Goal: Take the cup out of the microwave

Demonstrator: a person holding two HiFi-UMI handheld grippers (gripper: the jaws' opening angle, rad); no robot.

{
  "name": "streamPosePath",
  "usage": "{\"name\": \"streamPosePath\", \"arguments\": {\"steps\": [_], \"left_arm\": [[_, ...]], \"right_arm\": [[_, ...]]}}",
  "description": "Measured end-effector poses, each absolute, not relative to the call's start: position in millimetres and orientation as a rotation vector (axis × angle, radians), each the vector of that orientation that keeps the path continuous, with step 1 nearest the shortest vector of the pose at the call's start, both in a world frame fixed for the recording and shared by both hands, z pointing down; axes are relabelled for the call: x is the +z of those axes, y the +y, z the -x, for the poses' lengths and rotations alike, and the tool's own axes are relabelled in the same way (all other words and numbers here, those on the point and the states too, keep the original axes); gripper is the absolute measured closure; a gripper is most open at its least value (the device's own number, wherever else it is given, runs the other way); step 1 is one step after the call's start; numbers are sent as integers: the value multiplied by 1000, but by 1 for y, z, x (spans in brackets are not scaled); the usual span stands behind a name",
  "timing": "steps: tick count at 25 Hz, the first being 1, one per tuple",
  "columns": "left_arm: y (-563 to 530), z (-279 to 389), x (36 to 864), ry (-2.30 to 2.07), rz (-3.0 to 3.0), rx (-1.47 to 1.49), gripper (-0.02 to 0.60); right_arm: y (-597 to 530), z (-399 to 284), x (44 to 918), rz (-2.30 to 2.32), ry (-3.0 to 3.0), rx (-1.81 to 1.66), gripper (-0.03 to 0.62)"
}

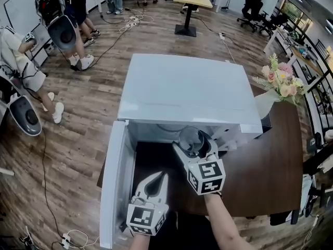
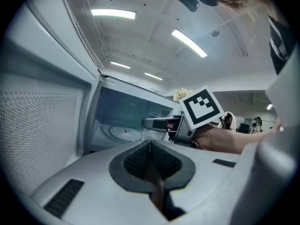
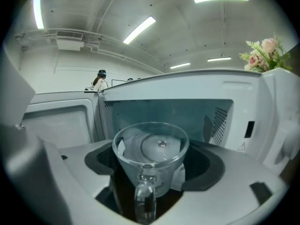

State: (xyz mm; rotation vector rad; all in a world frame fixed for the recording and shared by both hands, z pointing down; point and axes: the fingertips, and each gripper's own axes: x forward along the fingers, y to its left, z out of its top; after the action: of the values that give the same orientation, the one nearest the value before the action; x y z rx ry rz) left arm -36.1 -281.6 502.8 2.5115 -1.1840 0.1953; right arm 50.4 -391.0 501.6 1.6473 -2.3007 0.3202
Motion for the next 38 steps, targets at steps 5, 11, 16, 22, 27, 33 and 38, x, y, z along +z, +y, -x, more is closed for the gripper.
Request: {"name": "streamPosePath", "arguments": {"steps": [5,11,16,22,27,33,38], "left_arm": [[-277,25,504,-1141,-2539,216,575],[-274,10,499,-1084,-2564,231,575],[-272,-6,494,-1045,-2581,230,575],[-265,-41,482,-1000,-2611,240,575],[-258,-74,474,-950,-2643,241,575],[-245,-113,459,-899,-2670,227,575],[-238,-139,448,-891,-2695,238,575]], "right_arm": [[-368,-61,496,-1655,-2299,332,203],[-342,-78,479,-1690,-2295,342,203],[-318,-97,465,-1707,-2295,361,203],[-286,-134,446,-1737,-2286,398,203],[-260,-171,434,-1777,-2249,409,203],[-229,-223,420,-1849,-2196,403,203],[-207,-267,410,-1902,-2160,405,203]]}}
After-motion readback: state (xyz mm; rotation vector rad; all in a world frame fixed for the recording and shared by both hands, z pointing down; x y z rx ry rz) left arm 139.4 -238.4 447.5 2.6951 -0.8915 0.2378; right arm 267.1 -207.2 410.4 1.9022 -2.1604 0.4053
